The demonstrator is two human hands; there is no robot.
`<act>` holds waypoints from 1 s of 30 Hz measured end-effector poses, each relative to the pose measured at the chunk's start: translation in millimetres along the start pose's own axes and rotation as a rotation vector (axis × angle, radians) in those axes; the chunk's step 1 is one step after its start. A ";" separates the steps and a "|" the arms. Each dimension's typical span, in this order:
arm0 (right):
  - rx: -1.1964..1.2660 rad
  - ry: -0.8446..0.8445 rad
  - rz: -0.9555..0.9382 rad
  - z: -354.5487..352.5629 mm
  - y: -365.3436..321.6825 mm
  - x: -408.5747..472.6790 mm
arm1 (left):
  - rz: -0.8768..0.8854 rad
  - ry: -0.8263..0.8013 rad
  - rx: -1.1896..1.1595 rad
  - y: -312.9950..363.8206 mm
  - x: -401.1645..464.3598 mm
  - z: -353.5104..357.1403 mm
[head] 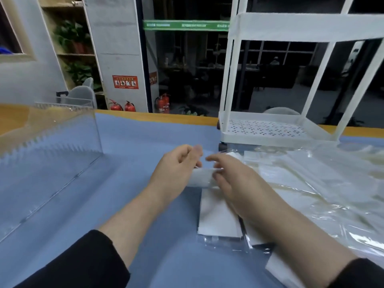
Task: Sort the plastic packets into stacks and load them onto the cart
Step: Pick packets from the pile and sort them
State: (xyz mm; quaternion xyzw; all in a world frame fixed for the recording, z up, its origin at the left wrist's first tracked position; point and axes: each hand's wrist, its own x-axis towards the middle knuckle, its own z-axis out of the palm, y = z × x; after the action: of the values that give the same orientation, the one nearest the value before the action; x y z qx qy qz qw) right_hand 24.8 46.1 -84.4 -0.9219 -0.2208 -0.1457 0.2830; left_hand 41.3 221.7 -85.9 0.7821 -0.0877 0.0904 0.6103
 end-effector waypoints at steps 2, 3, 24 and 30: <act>0.027 0.028 0.025 -2.5 0.5 -0.7 | 0.057 -0.205 0.241 3.2 -1.6 -8.1; 0.038 0.043 0.045 -6.1 0.8 -1.2 | 0.076 -0.270 0.377 5.4 -2.9 -12.0; -0.326 -0.372 0.083 -13.3 -8.3 -16.7 | -0.009 0.112 0.292 15.6 -4.4 -30.1; -0.002 -0.169 0.060 -25.8 -8.8 -18.9 | -0.055 0.079 0.240 21.8 -11.1 -28.4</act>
State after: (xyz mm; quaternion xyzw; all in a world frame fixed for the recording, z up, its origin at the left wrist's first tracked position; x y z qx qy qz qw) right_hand 0.4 31.3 -67.2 -0.9374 -0.2162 -0.0592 0.2666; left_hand 24.2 244.4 -61.4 0.8474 -0.0308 0.1140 0.5176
